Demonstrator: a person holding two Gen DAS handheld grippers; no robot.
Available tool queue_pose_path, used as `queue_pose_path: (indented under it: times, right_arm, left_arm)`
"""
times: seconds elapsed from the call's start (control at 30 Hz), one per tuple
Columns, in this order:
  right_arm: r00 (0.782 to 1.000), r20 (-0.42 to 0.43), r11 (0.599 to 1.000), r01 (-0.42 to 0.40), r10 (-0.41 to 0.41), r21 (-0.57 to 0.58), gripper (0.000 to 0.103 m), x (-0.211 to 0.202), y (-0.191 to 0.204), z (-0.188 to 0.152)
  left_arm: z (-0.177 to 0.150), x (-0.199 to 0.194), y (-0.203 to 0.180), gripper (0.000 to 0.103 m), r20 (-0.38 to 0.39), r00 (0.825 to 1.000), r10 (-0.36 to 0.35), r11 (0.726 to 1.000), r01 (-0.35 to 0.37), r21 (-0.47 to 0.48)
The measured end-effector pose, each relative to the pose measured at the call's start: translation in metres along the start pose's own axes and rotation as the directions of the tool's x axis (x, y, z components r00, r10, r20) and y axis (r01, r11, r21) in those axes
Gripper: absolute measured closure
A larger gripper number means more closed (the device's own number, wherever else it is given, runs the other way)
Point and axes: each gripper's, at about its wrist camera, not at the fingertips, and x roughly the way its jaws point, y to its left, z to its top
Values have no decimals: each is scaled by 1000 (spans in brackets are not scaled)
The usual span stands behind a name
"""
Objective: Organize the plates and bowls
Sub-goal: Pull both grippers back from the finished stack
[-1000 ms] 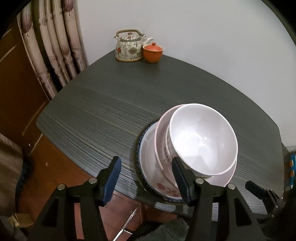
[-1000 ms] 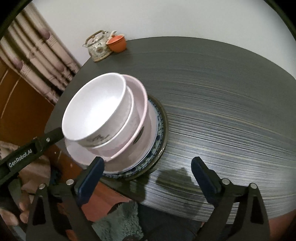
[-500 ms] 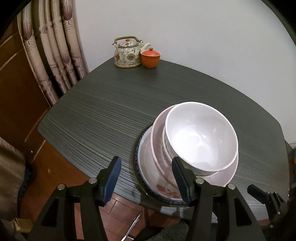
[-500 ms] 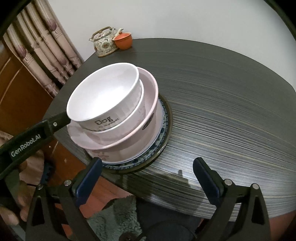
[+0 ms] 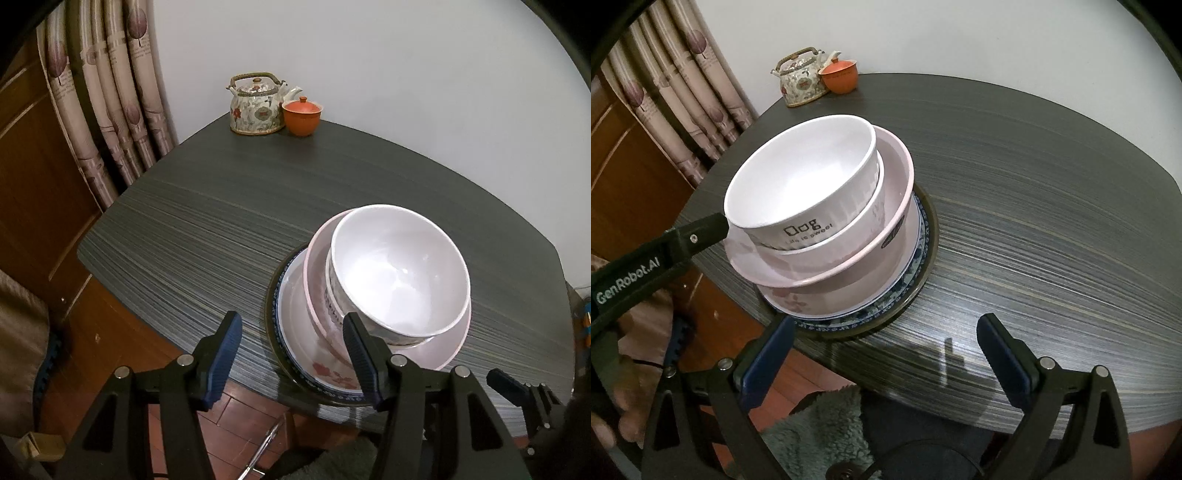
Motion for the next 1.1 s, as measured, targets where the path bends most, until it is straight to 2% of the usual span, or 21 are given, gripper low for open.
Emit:
queue_pose_path:
  times: [0.37,1.1]
  right_arm:
    - [1000,30,1000,8,-7,-11,5,-6,4,-1]
    - [999,40,1000,6,-6,0,5,-12,2,-6]
  left_arm:
    - [-3,-18,-7,45,19,1000,0,1000,0,3]
    - [-5,-24,-11,45,19,1000,-8,1000,8,13]
